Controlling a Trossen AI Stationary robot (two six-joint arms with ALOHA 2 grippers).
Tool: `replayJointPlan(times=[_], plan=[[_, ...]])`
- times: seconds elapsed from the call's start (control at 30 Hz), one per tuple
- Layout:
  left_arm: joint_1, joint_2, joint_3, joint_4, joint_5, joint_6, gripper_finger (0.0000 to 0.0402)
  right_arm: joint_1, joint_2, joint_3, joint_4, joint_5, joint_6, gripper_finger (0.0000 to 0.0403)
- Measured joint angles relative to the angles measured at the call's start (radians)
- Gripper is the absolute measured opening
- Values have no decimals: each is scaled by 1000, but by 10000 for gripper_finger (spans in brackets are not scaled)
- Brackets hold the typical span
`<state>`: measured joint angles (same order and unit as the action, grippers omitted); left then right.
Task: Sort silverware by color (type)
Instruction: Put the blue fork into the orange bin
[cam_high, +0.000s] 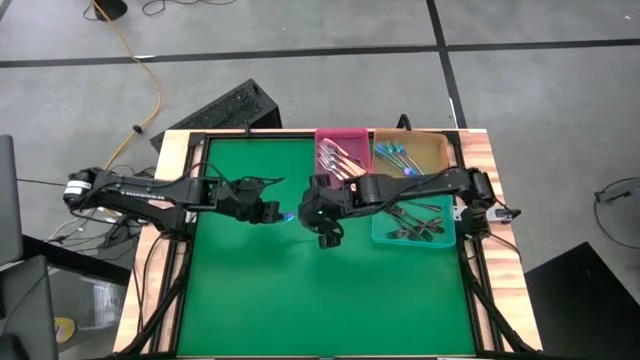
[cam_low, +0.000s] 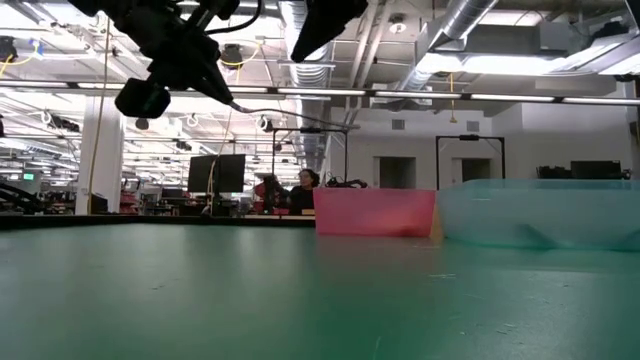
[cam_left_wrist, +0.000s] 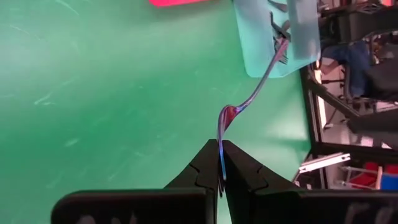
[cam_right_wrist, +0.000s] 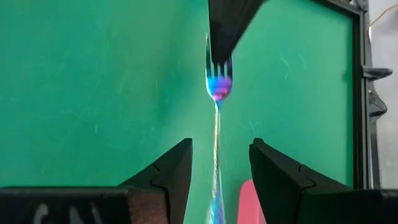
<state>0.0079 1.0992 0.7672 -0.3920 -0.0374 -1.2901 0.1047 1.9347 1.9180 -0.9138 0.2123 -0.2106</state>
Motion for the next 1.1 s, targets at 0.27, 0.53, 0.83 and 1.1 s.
replayJointPlan(times=[0.27, 0.53, 0.83, 1.1], plan=[[34, 0, 1, 2, 30, 38, 0, 0, -1, -66, 120, 40, 11, 180], [66, 0, 1, 3, 53, 75, 0, 2, 0, -142, 219, 48, -1, 180], [69, 0, 1, 7, 59, 79, 0, -16, 6, -186, 262, 77, 1, 180], [70, 0, 0, 16, 59, 79, 0, -19, 69, -182, 296, 79, -22, 180]])
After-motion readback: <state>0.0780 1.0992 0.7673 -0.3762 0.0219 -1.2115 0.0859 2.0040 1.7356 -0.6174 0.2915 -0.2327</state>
